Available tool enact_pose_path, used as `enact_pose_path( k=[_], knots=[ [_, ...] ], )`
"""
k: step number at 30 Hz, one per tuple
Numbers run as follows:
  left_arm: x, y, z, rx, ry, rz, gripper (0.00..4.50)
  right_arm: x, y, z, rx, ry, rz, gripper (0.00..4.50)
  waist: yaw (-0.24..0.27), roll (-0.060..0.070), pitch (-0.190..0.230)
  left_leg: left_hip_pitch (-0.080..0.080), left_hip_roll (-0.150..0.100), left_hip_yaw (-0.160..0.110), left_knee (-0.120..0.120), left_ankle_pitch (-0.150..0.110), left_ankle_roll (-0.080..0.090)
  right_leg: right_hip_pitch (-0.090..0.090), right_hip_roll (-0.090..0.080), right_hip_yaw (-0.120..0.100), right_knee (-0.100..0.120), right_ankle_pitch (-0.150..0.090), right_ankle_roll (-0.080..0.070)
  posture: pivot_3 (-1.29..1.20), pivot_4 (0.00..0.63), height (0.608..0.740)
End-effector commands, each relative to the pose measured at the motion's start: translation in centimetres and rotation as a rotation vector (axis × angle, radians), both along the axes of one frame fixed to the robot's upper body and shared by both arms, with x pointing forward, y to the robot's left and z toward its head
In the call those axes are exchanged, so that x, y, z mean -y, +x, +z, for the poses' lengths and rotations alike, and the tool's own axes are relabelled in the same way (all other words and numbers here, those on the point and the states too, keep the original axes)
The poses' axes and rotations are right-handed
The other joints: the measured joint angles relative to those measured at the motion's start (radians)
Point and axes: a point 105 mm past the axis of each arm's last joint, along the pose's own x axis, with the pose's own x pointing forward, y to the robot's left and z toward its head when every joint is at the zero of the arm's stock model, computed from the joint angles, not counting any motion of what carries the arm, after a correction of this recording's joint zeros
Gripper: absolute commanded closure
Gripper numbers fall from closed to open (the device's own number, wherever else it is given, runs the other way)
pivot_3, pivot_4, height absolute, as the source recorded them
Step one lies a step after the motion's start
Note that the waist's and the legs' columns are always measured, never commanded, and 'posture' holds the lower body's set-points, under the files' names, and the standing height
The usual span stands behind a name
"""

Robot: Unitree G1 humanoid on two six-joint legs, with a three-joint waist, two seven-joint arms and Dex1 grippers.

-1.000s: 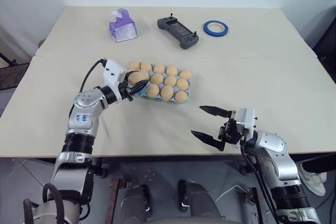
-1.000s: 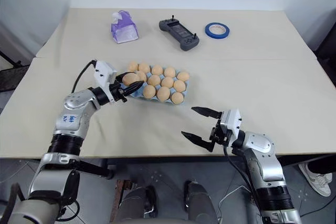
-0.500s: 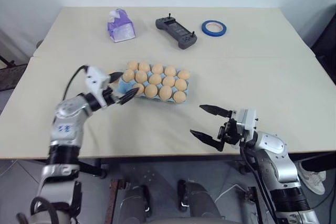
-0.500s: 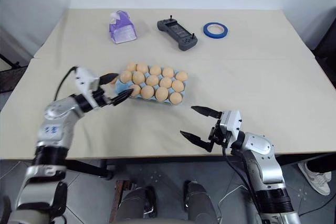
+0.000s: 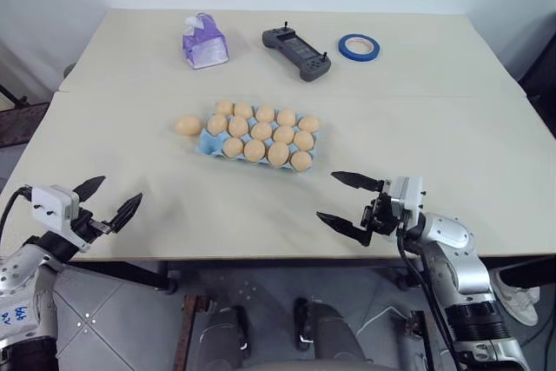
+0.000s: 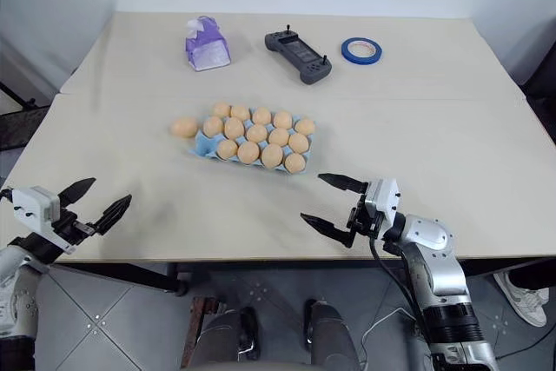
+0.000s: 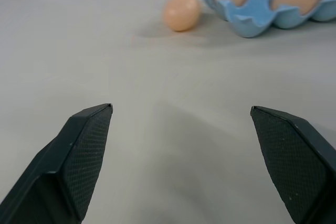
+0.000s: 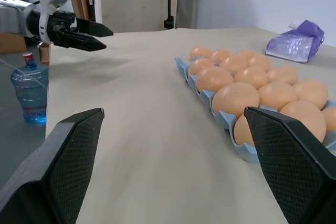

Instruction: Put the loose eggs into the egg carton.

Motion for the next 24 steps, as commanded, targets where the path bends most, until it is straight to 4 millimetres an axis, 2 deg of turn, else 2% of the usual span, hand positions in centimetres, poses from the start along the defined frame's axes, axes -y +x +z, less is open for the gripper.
enact_pose_path(
  k=[1,2,4,6,8,12,17,19,24],
  knots=[
    [0.4,0.8,1.3,0.034,-0.043,0.038,0.01,0.3,0.1,1.1,0.052,0.006,0.0,0.0,0.001,0.0,0.0,0.0,0.0,0.0,-0.001,0.0,0.0,0.0,0.0,0.0,0.0,0.0,0.0,0.0,0.15,0.74],
    [0.7,1.3,1.4,0.032,-0.054,0.03,0.01,0.3,0.1,1.1,0.053,0.005,0.0,0.0,0.003,0.0,0.0,0.0,0.0,0.0,-0.003,0.0,0.0,-0.001,0.0,0.0,0.0,0.0,0.001,0.0,0.15,0.74],
    [2.5,3.4,2.3,0.048,-0.069,-0.017,0.01,0.4,0.2,1.2,0.055,-0.001,0.002,0.0,0.012,0.0,0.0,0.0,-0.001,0.0,-0.004,0.0,-0.001,-0.001,0.0,-0.001,0.001,0.001,0.002,0.0,0.15,0.74],
    [3.4,5.4,3.2,0.061,-0.073,-0.019,0.01,0.4,0.3,1.3,0.058,-0.005,0.001,0.0,0.017,0.0,0.0,0.0,-0.001,-0.001,-0.004,0.001,-0.001,-0.001,0.0,-0.002,0.003,0.004,0.008,0.0,0.15,0.74],
    [3.8,7.1,3.9,0.07,-0.065,-0.012,0.01,0.4,0.3,1.4,0.063,-0.006,-0.002,0.0,0.013,-0.001,-0.001,0.0,-0.001,0.0,-0.003,0.001,-0.002,-0.001,0.001,-0.006,0.003,0.008,0.014,0.0,0.15,0.74],
    [4.3,10.4,4.4,0.039,-0.066,0.014,0.01,0.4,0.4,1.6,0.07,-0.005,-0.008,0.0,0.002,-0.002,-0.001,0.002,-0.002,0.002,-0.003,0.001,-0.001,-0.001,0.001,-0.007,0.004,0.009,0.016,0.0,0.15,0.74],
    [6.3,15.8,4.9,-0.036,-0.081,0.044,0.01,0.4,0.2,1.7,0.08,0.007,-0.034,0.0,0.013,-0.002,-0.001,0.001,-0.004,0.001,0.002,0.002,-0.001,-0.001,0.004,-0.009,0.007,0.009,0.016,0.0,0.15,0.74],
    [6.5,16.8,5.1,-0.041,-0.081,0.068,0.01,0.4,0.0,1.7,0.08,0.011,-0.041,0.0,0.012,-0.002,-0.001,0.0,-0.005,0.0,0.004,0.001,0.0,-0.001,0.002,-0.01,0.007,0.009,0.016,0.0,0.15,0.74],
    [7.8,17.9,5.0,-0.071,-0.082,0.053,0.01,0.5,-0.2,1.6,0.077,0.018,-0.057,0.0,0.006,-0.002,-0.001,0.0,-0.005,0.002,0.005,0.0,0.002,-0.001,0.002,-0.009,0.007,0.009,0.017,0.0,0.15,0.74]
  ],
)
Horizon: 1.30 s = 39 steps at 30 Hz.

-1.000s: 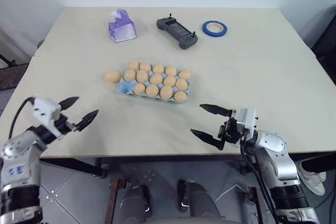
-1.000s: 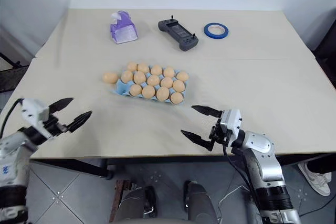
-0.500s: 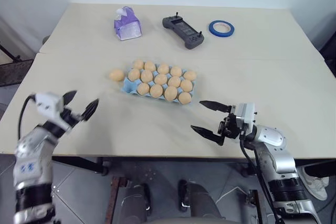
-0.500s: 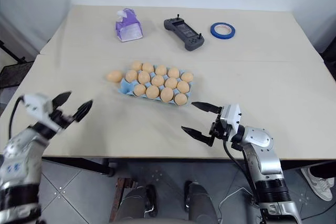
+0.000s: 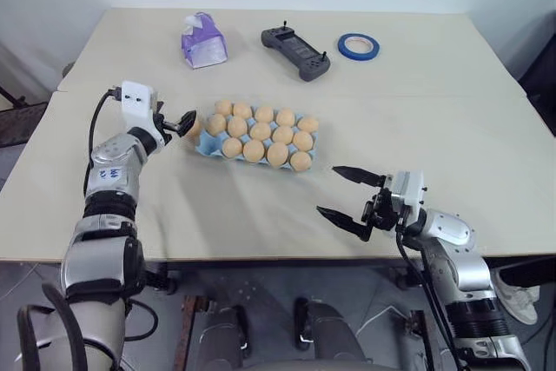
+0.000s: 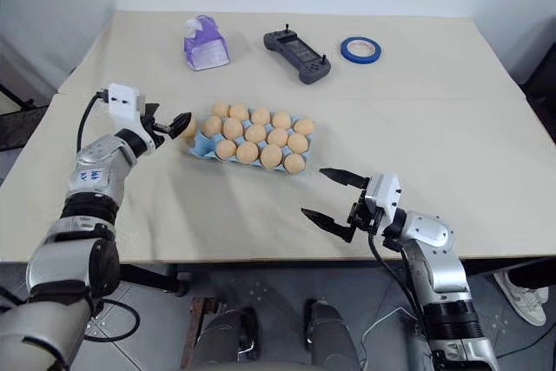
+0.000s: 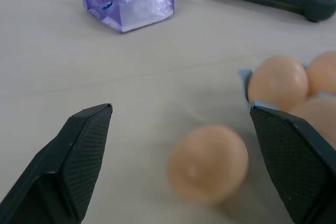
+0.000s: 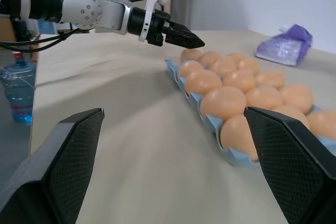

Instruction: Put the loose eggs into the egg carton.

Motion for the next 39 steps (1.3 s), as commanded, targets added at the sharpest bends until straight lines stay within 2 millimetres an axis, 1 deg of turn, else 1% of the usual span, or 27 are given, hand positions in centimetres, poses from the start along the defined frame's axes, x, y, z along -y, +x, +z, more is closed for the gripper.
enact_pose_path(
  k=[1,5,8,11,14,19,21,22,25,28,30,32,34,35,37,39],
  knots=[
    [0.4,0.5,0.4,0.006,0.021,0.002,0.01,0.3,-0.3,1.4,0.065,0.018,-0.018,0.0,0.001,0.0,0.0,0.0,0.0,0.0,0.0,0.0,0.0,0.0,0.001,0.0,0.0,0.0,0.0,0.0,0.15,0.74],
    [0.8,0.7,-0.3,-0.031,0.011,0.01,0.01,0.4,-0.5,1.5,0.068,0.021,-0.036,0.0,0.004,-0.001,0.001,0.0,0.001,-0.001,0.003,0.0,-0.001,-0.001,0.002,-0.001,0.004,-0.001,-0.002,0.0,0.15,0.74],
    [0.7,0.8,-0.8,-0.05,0.013,0.035,0.01,0.6,-0.6,1.4,0.069,0.024,-0.052,0.0,0.005,-0.001,0.001,0.0,0.001,-0.001,0.005,0.0,-0.002,-0.001,0.002,-0.001,0.005,-0.001,-0.002,0.0,0.15,0.74],
    [1.1,0.8,-1.4,-0.068,0.002,0.024,0.01,0.6,-0.6,1.4,0.07,0.029,-0.061,0.0,0.004,-0.001,0.001,0.0,0.001,-0.001,0.006,0.0,-0.001,0.0,0.0,-0.001,0.005,-0.001,-0.001,0.0,0.15,0.74],
    [1.1,0.7,-1.8,-0.082,-0.009,0.033,0.58,0.6,-0.6,1.4,0.072,0.029,-0.065,0.0,0.004,-0.001,0.001,0.0,0.0,-0.001,0.006,0.0,-0.001,0.0,0.0,-0.001,0.005,-0.001,-0.001,0.0,0.15,0.74],
    [0.7,0.6,-2.4,-0.1,-0.007,0.054,2.19,0.6,-0.5,1.6,0.076,0.03,-0.066,0.0,0.003,-0.001,0.001,0.0,0.001,-0.001,0.006,0.0,-0.001,0.0,0.001,-0.001,0.006,-0.001,-0.001,0.0,0.15,0.74],
    [0.4,0.5,-2.6,-0.104,-0.003,0.063,2.61,0.6,-0.5,1.6,0.076,0.029,-0.064,0.0,0.003,-0.001,0.001,0.0,0.001,-0.001,0.006,0.0,-0.001,0.0,0.001,-0.001,0.006,-0.001,-0.001,0.0,0.15,0.74],
    [0.3,0.4,-2.7,-0.106,-0.008,0.065,2.69,0.6,-0.4,1.6,0.076,0.029,-0.064,0.0,0.002,-0.001,0.001,0.0,0.001,-0.001,0.006,0.0,-0.001,0.0,0.001,-0.001,0.006,-0.001,-0.001,0.0,0.15,0.74],
    [-0.1,0.2,-3.1,-0.109,-0.006,0.07,2.69,0.5,-0.4,1.6,0.075,0.028,-0.059,0.0,0.002,-0.001,0.001,0.0,0.001,-0.001,0.006,0.0,-0.001,0.0,0.001,-0.001,0.006,-0.001,-0.001,0.0,0.15,0.74],
    [-0.4,0.1,-2.6,-0.082,-0.04,0.059,2.69,0.4,-0.4,1.6,0.075,0.027,-0.052,0.0,0.001,-0.001,0.001,0.0,0.001,-0.001,0.006,0.0,-0.001,0.0,0.001,-0.001,0.006,-0.001,-0.001,0.0,0.15,0.74],
    [-0.4,0.0,-1.6,-0.027,-0.07,0.033,2.69,0.4,-0.3,1.7,0.075,0.027,-0.05,0.0,0.0,-0.001,0.001,0.0,0.001,-0.001,0.006,0.0,-0.001,0.0,0.001,-0.001,0.006,-0.001,-0.001,0.0,0.15,0.74],
    [-0.4,-0.2,0.1,0.051,-0.116,-0.012,2.69,0.4,-0.3,1.7,0.074,0.026,-0.047,0.0,0.001,-0.001,0.001,0.0,0.001,-0.001,0.006,0.0,-0.001,0.0,0.001,-0.001,0.006,-0.001,-0.001,0.0,0.15,0.74],
    [0.0,-0.6,1.3,0.106,-0.148,-0.091,2.69,0.3,-0.4,1.6,0.072,0.026,-0.045,0.0,0.003,-0.001,0.001,0.0,0.001,-0.001,0.006,0.0,-0.001,0.0,0.001,-0.001,0.006,-0.001,-0.002,0.0,0.15,0.74],
    [0.5,-1.0,2.0,0.134,-0.155,-0.159,2.69,0.3,-0.4,1.5,0.068,0.026,-0.043,0.0,0.003,-0.001,0.001,0.0,0.001,-0.001,0.006,0.0,-0.001,0.0,0.001,-0.001,0.006,-0.001,-0.002,0.0,0.15,0.74],
    [1.3,-1.9,2.8,0.167,-0.15,-0.26,2.69,0.2,-0.4,1.4,0.064,0.027,-0.041,0.0,0.004,-0.001,0.001,0.0,0.001,-0.001,0.006,0.0,-0.001,0.0,0.001,-0.001,0.006,-0.001,-0.002,0.0,0.15,0.74],
    [1.9,-2.5,3.0,0.171,-0.143,-0.316,2.69,0.1,-0.5,1.3,0.061,0.028,-0.04,0.0,0.004,-0.001,0.001,0.0,0.001,-0.001,0.006,0.0,-0.001,0.0,0.001,-0.001,0.006,-0.001,-0.002,0.0,0.15,0.74]
  ],
)
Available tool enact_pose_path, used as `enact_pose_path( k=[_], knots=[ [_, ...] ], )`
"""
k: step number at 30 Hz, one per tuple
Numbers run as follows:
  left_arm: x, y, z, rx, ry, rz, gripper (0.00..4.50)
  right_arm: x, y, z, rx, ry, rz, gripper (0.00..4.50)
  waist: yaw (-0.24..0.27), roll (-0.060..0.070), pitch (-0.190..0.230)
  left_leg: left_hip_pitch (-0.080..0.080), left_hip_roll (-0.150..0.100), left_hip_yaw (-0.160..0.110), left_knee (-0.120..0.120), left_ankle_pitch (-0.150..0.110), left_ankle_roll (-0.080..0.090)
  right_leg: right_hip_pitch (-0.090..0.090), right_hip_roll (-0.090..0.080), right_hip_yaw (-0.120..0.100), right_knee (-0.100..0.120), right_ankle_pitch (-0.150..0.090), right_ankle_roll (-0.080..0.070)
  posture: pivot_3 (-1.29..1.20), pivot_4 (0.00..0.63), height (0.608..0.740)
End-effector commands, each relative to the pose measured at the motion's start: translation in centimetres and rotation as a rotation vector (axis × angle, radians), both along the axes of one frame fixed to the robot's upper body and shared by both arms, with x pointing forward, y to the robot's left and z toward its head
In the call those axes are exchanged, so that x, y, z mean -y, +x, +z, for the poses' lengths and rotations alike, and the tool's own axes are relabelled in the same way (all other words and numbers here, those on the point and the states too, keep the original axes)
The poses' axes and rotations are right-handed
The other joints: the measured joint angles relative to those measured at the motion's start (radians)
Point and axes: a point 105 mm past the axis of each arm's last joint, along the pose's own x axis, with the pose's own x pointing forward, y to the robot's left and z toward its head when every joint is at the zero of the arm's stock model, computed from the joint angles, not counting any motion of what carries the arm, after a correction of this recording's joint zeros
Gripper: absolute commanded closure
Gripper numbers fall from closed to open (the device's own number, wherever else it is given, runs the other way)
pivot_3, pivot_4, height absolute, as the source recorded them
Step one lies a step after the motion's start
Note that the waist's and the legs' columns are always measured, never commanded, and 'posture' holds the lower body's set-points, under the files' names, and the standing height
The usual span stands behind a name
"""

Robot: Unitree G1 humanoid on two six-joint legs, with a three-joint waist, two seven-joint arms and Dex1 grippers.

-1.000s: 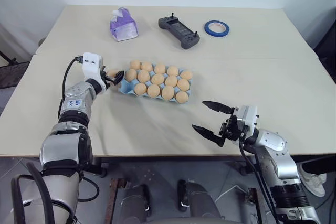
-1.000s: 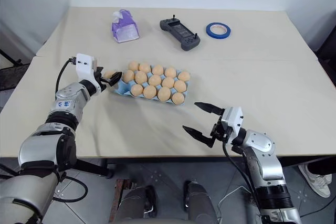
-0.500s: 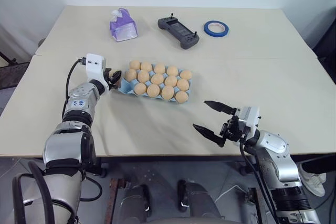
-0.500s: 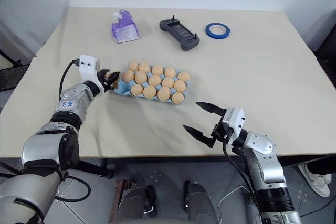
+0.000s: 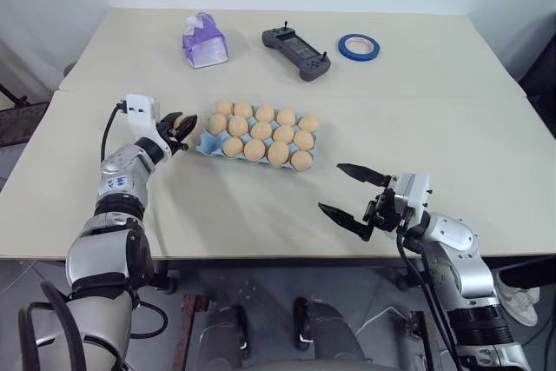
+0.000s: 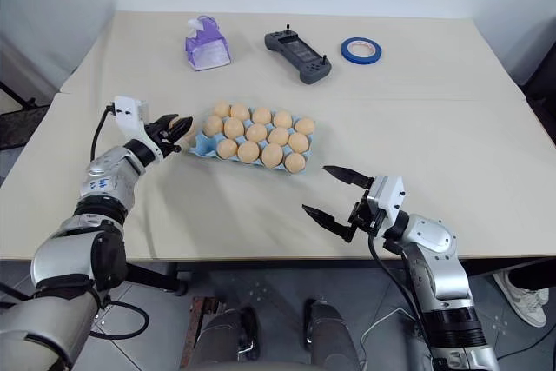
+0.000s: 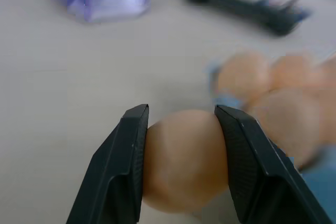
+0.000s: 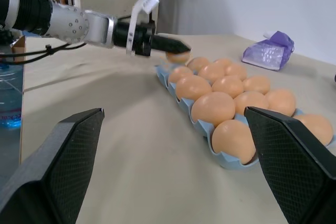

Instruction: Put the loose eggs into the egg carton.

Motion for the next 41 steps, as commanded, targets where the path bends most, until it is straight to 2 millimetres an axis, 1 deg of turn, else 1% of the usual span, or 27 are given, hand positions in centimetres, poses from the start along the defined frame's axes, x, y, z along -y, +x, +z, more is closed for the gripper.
enact_pose_path(
  k=[1,4,6,8,11,15,16,20,23,26,28,29,31,32,33,35,36,39,41],
  knots=[
    [1.0,-1.2,2.2,0.085,0.013,-0.117,2.69,0.0,-0.2,0.6,0.028,0.012,0.003,0.0,0.0,0.0,0.0,0.0,0.0,0.0,0.0,0.0,0.0,0.0,0.0,0.0,0.0,0.0,0.0,0.0,0.15,0.74],
    [2.2,-2.4,1.8,0.071,0.042,-0.194,2.69,-0.2,-0.2,0.5,0.025,0.017,0.005,0.0,-0.001,0.0,0.0,0.0,0.0,0.0,0.001,0.0,0.0,0.0,0.0,0.001,0.001,0.0,0.0,0.0,0.15,0.74],
    [2.7,-3.0,0.8,0.04,0.074,-0.226,2.69,-0.3,-0.2,0.5,0.024,0.02,0.007,0.0,-0.001,0.0,0.0,0.0,0.0,0.0,0.001,0.0,0.0,0.0,0.0,0.001,0.002,0.0,0.0,0.0,0.15,0.74],
    [2.8,-3.4,0.0,0.013,0.096,-0.234,2.69,-0.3,-0.1,0.5,0.025,0.022,0.007,0.0,-0.002,0.0,0.0,0.001,0.0,0.0,0.001,0.0,0.0,0.0,0.0,0.001,0.002,0.0,0.0,0.0,0.15,0.74],
    [2.4,-3.2,-0.9,-0.004,0.106,-0.19,2.69,-0.4,-0.1,0.5,0.027,0.024,0.008,0.0,-0.001,0.0,0.0,0.001,0.0,-0.001,0.002,0.001,0.0,0.0,0.0,0.001,0.002,0.0,0.0,0.0,0.15,0.74],
    [2.7,-2.8,-0.6,0.009,0.093,-0.174,1.55,-0.5,-0.1,0.5,0.027,0.025,0.012,0.0,0.0,0.0,0.0,0.001,0.001,-0.001,0.002,0.001,0.0,0.0,-0.002,0.001,0.002,0.0,0.0,0.0,0.15,0.74],
    [2.6,-2.7,-0.4,0.022,0.104,-0.164,1.19,-0.5,-0.1,0.6,0.027,0.025,0.013,0.0,0.0,0.0,0.0,0.001,0.001,-0.001,0.001,0.001,0.001,0.0,-0.002,0.001,0.002,0.0,0.0,0.0,0.15,0.74],
    [2.3,-3.1,0.3,0.065,0.139,-0.16,0.02,-0.5,-0.1,0.6,0.031,0.025,0.014,0.0,0.0,0.0,0.0,0.001,0.001,-0.001,0.001,0.001,0.001,0.0,-0.002,0.001,0.002,0.0,0.0,0.0,0.15,0.74],
    [1.1,-4.3,0.9,0.091,0.168,-0.179,0.02,-0.4,-0.1,0.7,0.033,0.026,0.013,0.0,-0.005,0.0,0.0,0.001,0.001,-0.001,0.001,0.001,0.001,0.0,-0.002,0.001,0.002,0.0,0.0,0.0,0.15,0.74],
    [-0.7,-7.0,1.3,0.104,0.238,-0.222,0.02,0.0,-0.1,0.6,0.027,0.016,0.003,0.0,-0.017,0.0,0.0,0.001,0.002,-0.001,-0.001,0.001,0.001,0.0,-0.001,0.001,0.002,-0.001,-0.001,0.0,0.15,0.74],
    [-1.4,-8.2,1.3,0.099,0.278,-0.235,0.02,0.3,-0.1,0.6,0.023,0.01,-0.003,0.0,-0.02,0.0,0.0,0.001,0.004,-0.001,-0.002,0.001,0.0,0.0,-0.001,0.001,0.002,-0.001,-0.002,0.0,0.15,0.74],
    [-2.1,-9.1,0.9,0.086,0.325,-0.241,0.02,0.6,0.0,0.5,0.018,0.003,-0.007,0.0,-0.02,0.0,0.0,0.001,0.004,-0.001,-0.002,0.001,0.0,0.0,-0.002,0.001,0.002,-0.002,-0.003,0.0,0.15,0.74],
    [-3.7,-11.9,-0.6,-0.004,0.387,-0.276,0.02,1.1,0.3,0.5,0.014,-0.009,-0.017,0.0,-0.026,0.0,0.0,0.001,0.004,-0.001,-0.002,0.001,0.0,0.0,-0.002,0.001,0.002,-0.002,-0.003,0.0,0.15,0.74],
    [-4.1,-12.8,-1.2,-0.049,0.408,-0.289,0.02,1.3,0.4,0.5,0.014,-0.012,-0.019,0.0,-0.029,0.0,0.0,0.002,0.004,-0.001,-0.002,0.001,0.0,0.0,-0.003,0.001,0.002,-0.002,-0.003,0.0,0.15,0.74],
    [-4.2,-13.7,-1.5,-0.065,0.419,-0.312,0.02,1.4,0.5,0.6,0.013,-0.014,-0.022,0.0,-0.029,0.0,0.0,0.002,0.004,-0.001,-0.003,0.001,-0.001,0.0,-0.003,0.002,0.001,-0.002,-0.003,0.0,0.15,0.74],
    [-4.3,-14.5,-2.0,-0.076,0.438,-0.31,0.02,1.6,0.8,0.6,0.012,-0.017,-0.022,0.0,-0.026,0.0,0.0,0.002,0.004,-0.001,-0.003,0.001,-0.001,-0.001,-0.003,0.002,0.0,-0.003,-0.005,0.0,0.15,0.74],
    [-4.2,-14.9,-2.2,-0.072,0.443,-0.307,0.02,1.6,1.0,0.5,0.01,-0.022,-0.022,0.0,-0.024,0.0,0.0,0.002,0.004,-0.001,-0.004,0.001,-0.001,-0.001,-0.003,0.004,-0.001,-0.01,-0.017,0.0,0.15,0.74],
    [-3.5,-15.3,-2.3,-0.051,0.445,-0.294,0.02,1.8,1.3,0.3,0.002,-0.041,-0.012,0.0,-0.02,0.0,0.0,0.001,0.004,-0.002,-0.006,0.001,-0.001,0.0,-0.004,0.008,-0.005,-0.01,-0.018,0.0,0.15,0.74],
    [-3.0,-15.3,-2.2,-0.022,0.436,-0.277,0.02,1.9,1.4,0.1,-0.007,-0.057,-0.002,0.0,-0.018,0.0,0.0,0.0,0.004,-0.002,-0.012,0.001,-0.001,0.002,-0.003,0.008,-0.016,-0.007,-0.018,0.0,0.15,0.74]
  ],
)
